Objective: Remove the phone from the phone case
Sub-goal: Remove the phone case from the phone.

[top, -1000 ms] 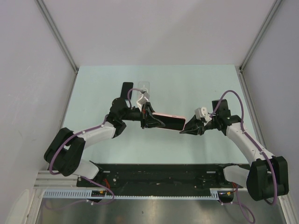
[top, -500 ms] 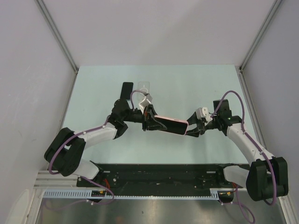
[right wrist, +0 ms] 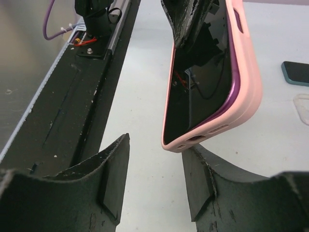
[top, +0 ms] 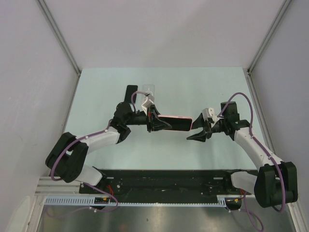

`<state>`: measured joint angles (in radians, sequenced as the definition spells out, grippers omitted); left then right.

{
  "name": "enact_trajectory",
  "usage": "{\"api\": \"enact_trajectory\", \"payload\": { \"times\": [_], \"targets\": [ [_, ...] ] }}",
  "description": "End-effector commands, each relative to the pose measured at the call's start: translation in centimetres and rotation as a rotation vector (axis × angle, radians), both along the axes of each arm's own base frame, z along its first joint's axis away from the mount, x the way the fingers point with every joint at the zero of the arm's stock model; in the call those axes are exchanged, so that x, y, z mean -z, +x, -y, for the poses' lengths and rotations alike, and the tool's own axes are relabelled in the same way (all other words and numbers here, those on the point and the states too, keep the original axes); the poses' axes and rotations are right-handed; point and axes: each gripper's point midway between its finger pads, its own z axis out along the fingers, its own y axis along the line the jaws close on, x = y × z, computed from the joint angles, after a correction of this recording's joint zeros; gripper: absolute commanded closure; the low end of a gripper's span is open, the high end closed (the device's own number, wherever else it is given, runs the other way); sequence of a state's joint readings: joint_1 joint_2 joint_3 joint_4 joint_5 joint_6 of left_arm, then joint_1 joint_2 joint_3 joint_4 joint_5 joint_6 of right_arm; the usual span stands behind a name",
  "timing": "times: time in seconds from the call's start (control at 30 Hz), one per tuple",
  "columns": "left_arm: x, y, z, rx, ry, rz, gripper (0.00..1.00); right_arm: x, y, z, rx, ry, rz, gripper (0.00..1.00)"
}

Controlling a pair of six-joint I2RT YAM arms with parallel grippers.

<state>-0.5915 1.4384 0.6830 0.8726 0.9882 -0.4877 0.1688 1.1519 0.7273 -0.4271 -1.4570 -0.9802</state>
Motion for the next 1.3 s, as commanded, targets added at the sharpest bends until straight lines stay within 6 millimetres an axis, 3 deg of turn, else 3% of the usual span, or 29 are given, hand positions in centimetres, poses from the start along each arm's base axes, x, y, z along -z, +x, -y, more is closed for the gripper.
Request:
{"api": "enact_trajectory", "payload": {
  "times": [0.0,0.07,0.27,0.57,0.87,1.1,1.27],
  "targets": [
    [-2.9,0.0,0.0,-0.014,-0.071,0.122,1.0,-0.5,0.9,-0.4,0.015,-0.001,-0.05,0.5],
    [-2.9,-0.1,0.0,-0.008,-0.071,0.124,1.0,-0.3,1.5,-0.4,0.048,-0.02,-0.136,0.57],
    [-2.9,-0.1,0.0,-0.008,-0.071,0.122,1.0,-0.1,1.5,-0.5,0.031,-0.014,-0.104,0.71],
    [-2.8,-1.0,0.2,0.05,-0.064,0.112,1.0,-0.1,0.4,-0.3,-0.015,0.01,0.057,0.77],
    [-2.4,-3.0,0.7,0.155,-0.051,0.103,1.0,0.1,0.8,-0.2,-0.002,-0.002,0.117,0.81],
    [-1.8,-4.8,1.2,0.249,-0.035,0.084,1.0,0.2,1.4,-0.1,0.011,-0.012,0.139,0.95],
    [-1.4,-6.1,1.3,0.329,-0.022,0.069,1.0,0.3,1.6,-0.1,0.014,-0.017,0.156,0.97]
  ]
}}
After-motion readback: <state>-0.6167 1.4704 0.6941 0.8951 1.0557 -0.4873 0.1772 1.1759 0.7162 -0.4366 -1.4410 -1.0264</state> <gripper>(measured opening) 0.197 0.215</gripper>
